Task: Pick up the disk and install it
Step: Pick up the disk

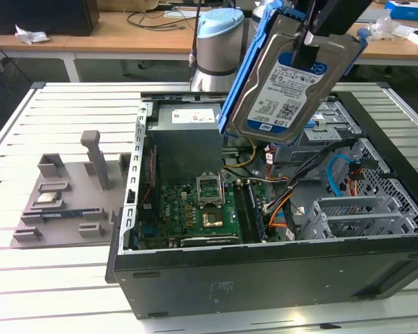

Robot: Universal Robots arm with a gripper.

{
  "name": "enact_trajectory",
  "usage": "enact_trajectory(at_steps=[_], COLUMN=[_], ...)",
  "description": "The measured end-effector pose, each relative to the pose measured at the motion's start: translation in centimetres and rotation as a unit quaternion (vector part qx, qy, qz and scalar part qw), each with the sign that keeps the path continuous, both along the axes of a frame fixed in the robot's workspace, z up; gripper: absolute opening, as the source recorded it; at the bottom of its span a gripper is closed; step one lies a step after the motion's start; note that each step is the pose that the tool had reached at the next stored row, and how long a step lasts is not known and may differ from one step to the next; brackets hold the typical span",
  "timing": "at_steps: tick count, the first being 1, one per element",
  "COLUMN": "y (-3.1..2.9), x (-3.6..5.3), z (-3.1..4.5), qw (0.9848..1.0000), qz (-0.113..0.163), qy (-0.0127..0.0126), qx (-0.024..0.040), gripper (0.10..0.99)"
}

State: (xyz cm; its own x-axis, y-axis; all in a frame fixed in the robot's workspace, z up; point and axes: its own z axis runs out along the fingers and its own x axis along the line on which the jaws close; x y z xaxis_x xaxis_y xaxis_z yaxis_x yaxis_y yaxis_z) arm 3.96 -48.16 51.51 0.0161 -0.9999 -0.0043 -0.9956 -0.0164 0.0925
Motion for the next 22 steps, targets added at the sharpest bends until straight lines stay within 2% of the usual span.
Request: enact_trajectory(at_steps=[2, 8, 9, 11, 14, 17, 18, 20, 22], y=[-1.19, -3.98, -4.5, -5.37, -5.82, -5.95, -5.99, -6.04, -6.14], x=[0.03, 0.12, 0.22, 1.13, 2.79, 4.35, 5.15, 6.04, 7.9], z=[-0.06, -0.19, -0.22, -0.26, -0.32, -0.37, -0.41, -0.45, -0.53], qw=[1.0, 1.0, 1.0, 1.0, 1.0, 1.0, 1.0, 1.0, 1.0], qz=[0.0, 0.0, 0.0, 0.0, 0.0, 0.0, 0.0, 0.0, 0.0], qy=[0.0, 0.0, 0.0, 0.0003, 0.0009, 0.0019, 0.0024, 0.0031, 0.0044], qx=[0.0, 0.0, 0.0001, 0.0, 0.0, 0.0, 0.0, 0.0, 0.0], gripper=[0.365, 0.365, 0.365, 0.365, 0.365, 0.365, 0.365, 0.365, 0.365])
